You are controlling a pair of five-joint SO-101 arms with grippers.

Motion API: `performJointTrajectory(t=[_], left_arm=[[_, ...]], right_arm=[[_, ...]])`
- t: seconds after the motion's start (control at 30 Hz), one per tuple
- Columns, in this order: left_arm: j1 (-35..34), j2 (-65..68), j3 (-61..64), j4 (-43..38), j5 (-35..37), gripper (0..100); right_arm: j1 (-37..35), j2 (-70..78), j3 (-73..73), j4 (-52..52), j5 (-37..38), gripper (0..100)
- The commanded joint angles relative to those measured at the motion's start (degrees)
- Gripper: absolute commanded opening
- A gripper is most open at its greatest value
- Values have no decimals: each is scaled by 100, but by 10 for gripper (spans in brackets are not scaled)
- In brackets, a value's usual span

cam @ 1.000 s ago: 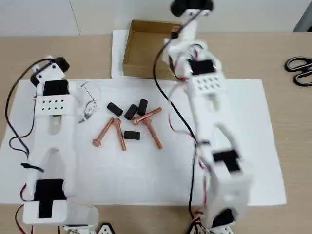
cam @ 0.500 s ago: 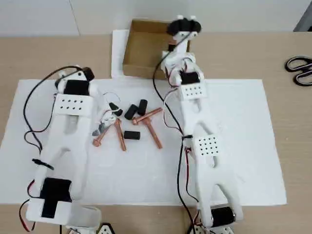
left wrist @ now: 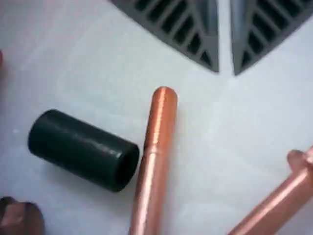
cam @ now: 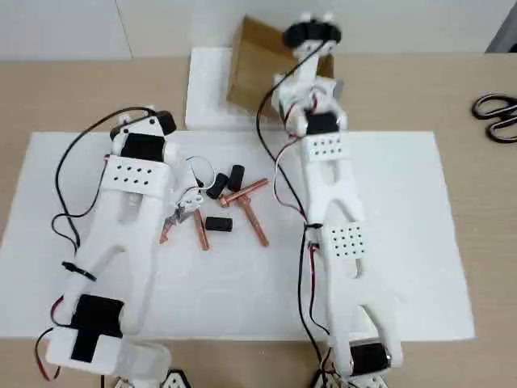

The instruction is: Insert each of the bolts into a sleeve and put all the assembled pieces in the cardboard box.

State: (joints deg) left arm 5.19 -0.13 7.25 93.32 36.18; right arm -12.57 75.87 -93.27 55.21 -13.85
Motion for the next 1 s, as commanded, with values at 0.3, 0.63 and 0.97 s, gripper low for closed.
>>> performJointTrajectory(t=[0.3, 0.63, 0.97], left_arm=[[9, -62, -101, -703, -211, 6], [9, -62, -136, -668, -431, 6], [167, -62, -22, -651, -1099, 6]], right_arm=[[-716, -4374, -273, 4242, -440, 453], [-1666, -7688, 3059, 4382, -9, 453], [-1516, -12453, 12273, 3512, -97, 452]])
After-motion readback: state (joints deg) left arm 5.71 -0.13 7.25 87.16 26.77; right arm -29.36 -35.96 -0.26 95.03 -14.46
